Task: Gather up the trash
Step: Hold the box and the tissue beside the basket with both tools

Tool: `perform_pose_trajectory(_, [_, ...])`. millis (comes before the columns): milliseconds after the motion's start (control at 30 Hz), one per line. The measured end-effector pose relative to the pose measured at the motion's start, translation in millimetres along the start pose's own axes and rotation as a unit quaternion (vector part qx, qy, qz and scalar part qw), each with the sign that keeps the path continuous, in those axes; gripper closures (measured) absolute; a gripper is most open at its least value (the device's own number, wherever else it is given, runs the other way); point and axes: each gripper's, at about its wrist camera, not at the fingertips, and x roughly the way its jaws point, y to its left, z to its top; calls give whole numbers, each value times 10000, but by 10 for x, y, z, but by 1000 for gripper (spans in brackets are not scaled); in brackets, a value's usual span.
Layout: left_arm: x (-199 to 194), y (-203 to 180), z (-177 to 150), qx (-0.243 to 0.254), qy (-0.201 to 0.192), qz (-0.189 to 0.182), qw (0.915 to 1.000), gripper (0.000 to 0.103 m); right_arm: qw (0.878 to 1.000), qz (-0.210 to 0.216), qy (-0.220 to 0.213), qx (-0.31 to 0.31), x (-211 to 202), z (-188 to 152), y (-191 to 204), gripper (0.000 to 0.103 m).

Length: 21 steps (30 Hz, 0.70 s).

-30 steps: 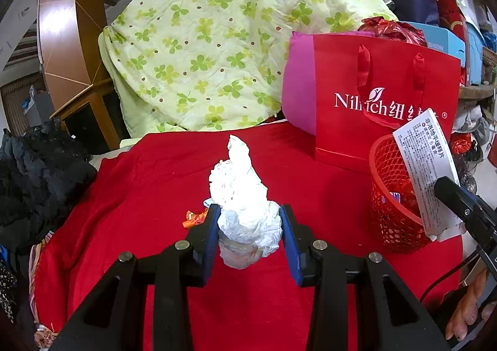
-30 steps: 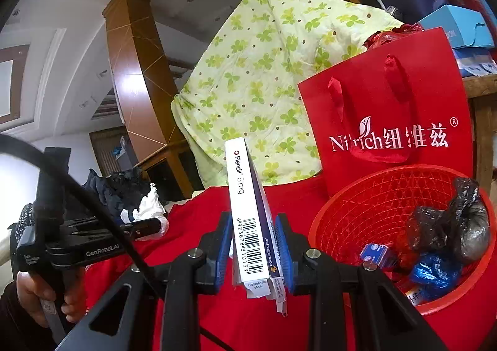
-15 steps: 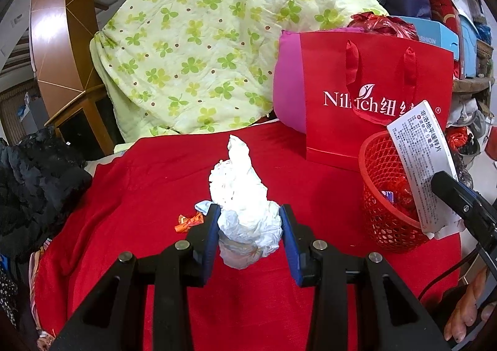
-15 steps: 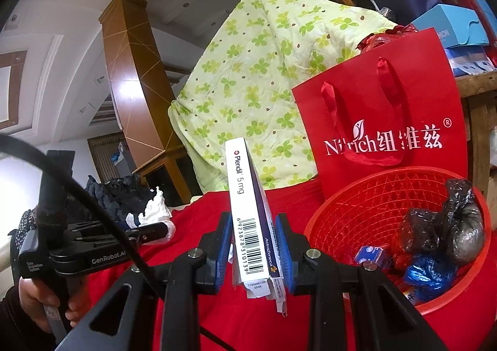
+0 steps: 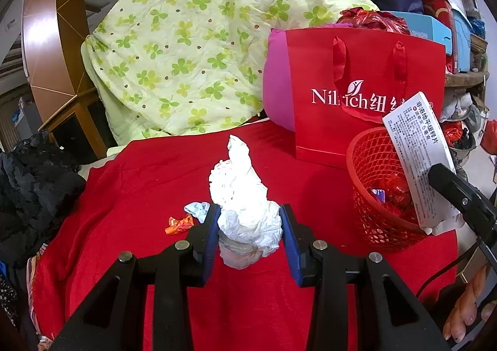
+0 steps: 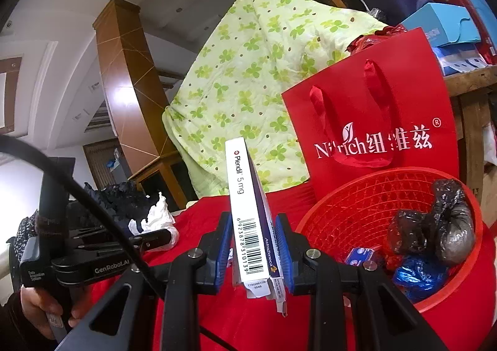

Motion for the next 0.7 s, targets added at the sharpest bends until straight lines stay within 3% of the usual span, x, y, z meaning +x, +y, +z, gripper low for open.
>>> perform_pose_trajectory(700, [98,-80,-17,47,101,-148,9998,63,9997,-187,-93,160,-64,33,-91,73])
